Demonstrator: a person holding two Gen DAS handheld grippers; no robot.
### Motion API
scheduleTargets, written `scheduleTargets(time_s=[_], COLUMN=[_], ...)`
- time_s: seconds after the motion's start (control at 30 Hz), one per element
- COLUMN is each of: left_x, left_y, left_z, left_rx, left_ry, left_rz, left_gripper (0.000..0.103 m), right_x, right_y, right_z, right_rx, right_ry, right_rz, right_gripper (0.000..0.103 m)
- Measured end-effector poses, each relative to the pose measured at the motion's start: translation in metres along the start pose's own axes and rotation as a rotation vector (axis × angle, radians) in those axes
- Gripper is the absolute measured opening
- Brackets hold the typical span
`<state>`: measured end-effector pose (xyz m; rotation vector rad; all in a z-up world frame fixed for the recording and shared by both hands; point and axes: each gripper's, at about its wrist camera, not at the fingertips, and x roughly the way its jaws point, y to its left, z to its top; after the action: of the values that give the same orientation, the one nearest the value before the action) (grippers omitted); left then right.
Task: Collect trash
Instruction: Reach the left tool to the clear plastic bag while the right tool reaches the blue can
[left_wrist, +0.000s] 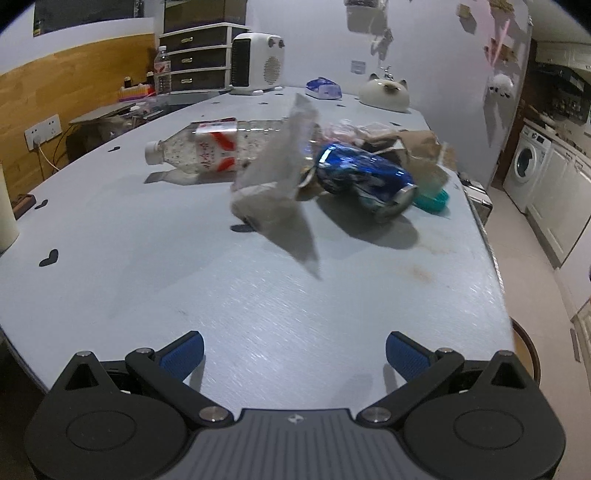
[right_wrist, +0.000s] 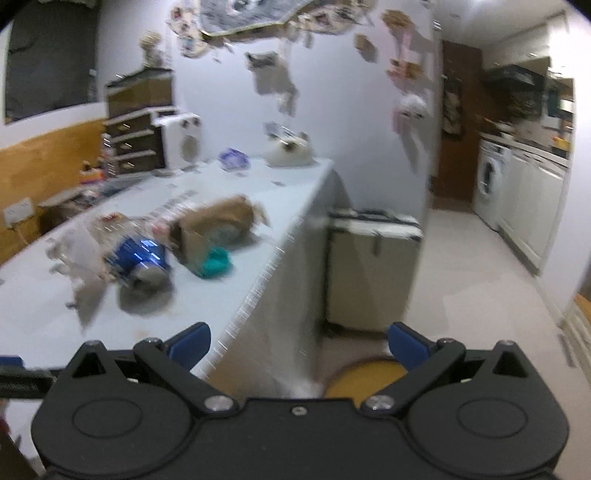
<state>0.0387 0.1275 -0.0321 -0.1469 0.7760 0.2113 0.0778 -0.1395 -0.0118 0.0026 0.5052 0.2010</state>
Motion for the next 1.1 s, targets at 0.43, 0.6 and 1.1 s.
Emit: scheduleTargets(time_s=[0.43, 0.6, 1.1], left_x=[0.017, 0.020, 0.044], left_y=[0.038, 0.058, 0.083], left_z=[0.007, 0.018, 0.085], left_rx=[0.047, -0.009, -0.264], left_ry=[-0.074, -0.125, -0.376], left_rz=[0.039, -0.078, -0.361], left_gripper=[0.103, 0.103, 0.090], right_x=[0.096, 0.127, 0.143], right_y=[0.077, 0.107, 0.095], right_z=[0.041, 0.038, 0.033], right_rx=[-0.115, -0.205, -0.096], right_ry=[-0.086, -0.056, -0.050], right_rz=[0.320, 0.380, 0.490], right_gripper=[0.103, 0.103, 0.099])
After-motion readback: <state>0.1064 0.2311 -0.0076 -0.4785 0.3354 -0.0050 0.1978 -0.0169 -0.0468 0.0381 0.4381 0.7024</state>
